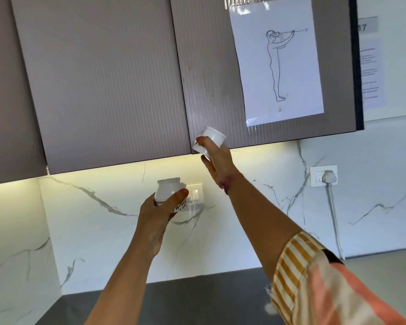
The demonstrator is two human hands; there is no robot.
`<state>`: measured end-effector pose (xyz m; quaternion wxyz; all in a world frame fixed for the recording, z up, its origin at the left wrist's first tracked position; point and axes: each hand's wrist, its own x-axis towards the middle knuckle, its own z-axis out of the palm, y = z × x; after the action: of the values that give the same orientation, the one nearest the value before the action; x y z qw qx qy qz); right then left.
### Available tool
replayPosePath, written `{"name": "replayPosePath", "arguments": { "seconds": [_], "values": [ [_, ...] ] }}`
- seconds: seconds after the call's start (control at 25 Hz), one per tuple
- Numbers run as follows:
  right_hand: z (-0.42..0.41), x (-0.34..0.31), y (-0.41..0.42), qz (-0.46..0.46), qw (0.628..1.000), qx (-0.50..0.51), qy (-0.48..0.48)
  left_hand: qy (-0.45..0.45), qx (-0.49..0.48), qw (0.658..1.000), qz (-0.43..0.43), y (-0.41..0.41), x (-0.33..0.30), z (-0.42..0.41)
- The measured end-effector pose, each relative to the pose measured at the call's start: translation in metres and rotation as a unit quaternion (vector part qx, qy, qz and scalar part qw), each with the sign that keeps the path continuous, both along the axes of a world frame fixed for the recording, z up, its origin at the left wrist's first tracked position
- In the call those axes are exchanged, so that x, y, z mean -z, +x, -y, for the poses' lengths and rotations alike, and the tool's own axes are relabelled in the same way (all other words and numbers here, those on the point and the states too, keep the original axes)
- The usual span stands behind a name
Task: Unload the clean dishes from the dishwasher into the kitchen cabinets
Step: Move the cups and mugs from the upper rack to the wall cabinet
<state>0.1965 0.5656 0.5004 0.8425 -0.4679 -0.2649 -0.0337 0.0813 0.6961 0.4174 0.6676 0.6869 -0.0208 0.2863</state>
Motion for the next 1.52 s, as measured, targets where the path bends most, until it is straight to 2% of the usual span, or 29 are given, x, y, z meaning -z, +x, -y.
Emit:
{"name": "replayPosePath", "arguments": {
  "seconds": [0.16,0.48,0.72,0.88,1.08,1.24,1.32,1.4,1.52],
  "values": [
    [0.004,0.012,-0.015,0.022,1.000,0.000,0.010,0.035,0.018,0.999,0.007,0.005,0.009,-0.006],
    [0.074,0.025,-0.116,0.049,0.994,-0.078,0.057,-0.013,0.060,0.998,0.028,-0.028,0.025,0.054],
    [0.157,0.027,-0.203,0.021,0.981,-0.127,0.148,-0.045,0.105,0.993,0.040,-0.109,0.026,0.125],
    [0.225,0.032,-0.252,0.026,0.973,-0.126,0.194,-0.051,0.123,0.990,0.036,-0.172,0.036,0.169],
    [0.307,0.026,-0.296,0.030,0.992,-0.011,0.125,-0.023,0.137,0.990,0.005,-0.227,0.040,0.214],
    [0.335,0.027,-0.319,0.088,0.987,0.133,-0.034,-0.018,0.156,0.987,0.025,-0.244,0.031,0.234],
    [0.338,0.029,-0.324,0.126,0.952,0.246,-0.129,-0.005,0.157,0.987,0.032,-0.247,0.027,0.240],
    [0.340,0.033,-0.324,0.134,0.900,0.359,-0.206,-0.002,0.156,0.987,0.032,-0.249,0.024,0.246],
    [0.350,0.034,-0.323,0.118,0.858,0.426,-0.260,-0.005,0.153,0.988,0.035,-0.246,0.023,0.253]
  ]
}}
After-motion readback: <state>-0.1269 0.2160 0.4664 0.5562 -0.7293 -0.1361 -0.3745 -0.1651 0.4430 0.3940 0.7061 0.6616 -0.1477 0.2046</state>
